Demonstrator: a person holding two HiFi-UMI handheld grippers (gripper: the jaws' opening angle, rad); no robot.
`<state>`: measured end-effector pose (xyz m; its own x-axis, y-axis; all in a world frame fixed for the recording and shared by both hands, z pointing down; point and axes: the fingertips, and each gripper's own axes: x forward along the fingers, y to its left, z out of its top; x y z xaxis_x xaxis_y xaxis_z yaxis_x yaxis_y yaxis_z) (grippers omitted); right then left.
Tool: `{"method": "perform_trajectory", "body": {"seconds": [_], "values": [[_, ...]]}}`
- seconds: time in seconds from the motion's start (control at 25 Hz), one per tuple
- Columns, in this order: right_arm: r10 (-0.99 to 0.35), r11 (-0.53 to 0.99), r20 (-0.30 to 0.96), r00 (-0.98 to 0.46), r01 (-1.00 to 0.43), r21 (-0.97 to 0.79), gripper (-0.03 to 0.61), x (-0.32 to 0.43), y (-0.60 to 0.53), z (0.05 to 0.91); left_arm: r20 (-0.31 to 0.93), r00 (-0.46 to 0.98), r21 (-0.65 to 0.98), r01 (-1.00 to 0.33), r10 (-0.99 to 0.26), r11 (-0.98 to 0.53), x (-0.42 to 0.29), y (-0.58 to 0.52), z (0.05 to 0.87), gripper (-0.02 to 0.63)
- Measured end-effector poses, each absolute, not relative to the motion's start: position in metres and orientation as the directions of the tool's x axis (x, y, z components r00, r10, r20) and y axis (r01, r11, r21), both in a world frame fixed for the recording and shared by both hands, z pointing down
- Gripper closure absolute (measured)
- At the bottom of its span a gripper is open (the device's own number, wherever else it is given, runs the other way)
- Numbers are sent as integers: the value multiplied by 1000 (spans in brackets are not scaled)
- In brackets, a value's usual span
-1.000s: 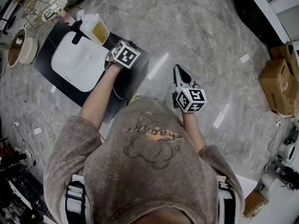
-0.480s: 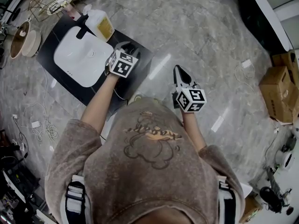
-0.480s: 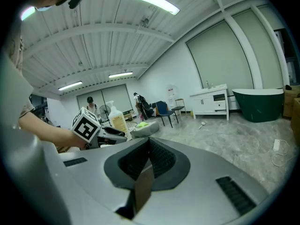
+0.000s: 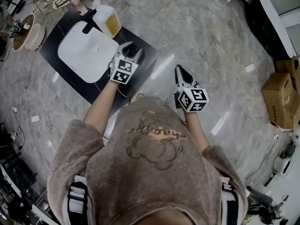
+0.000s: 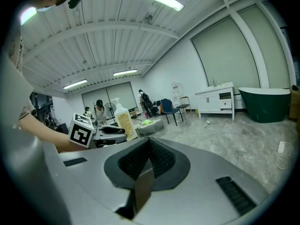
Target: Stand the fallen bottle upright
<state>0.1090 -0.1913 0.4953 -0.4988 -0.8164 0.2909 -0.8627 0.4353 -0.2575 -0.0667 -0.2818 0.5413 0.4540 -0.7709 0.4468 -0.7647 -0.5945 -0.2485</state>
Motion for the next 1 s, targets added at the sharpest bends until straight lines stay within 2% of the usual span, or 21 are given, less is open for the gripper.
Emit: {"method": "perform_trajectory", "body": {"seconds": [1.0], "values": [[-795,460,308,-523,-850,-256,581,94,-188,500,434,451,-293,-748,-780,-596,-63,-264,559,443]]}}
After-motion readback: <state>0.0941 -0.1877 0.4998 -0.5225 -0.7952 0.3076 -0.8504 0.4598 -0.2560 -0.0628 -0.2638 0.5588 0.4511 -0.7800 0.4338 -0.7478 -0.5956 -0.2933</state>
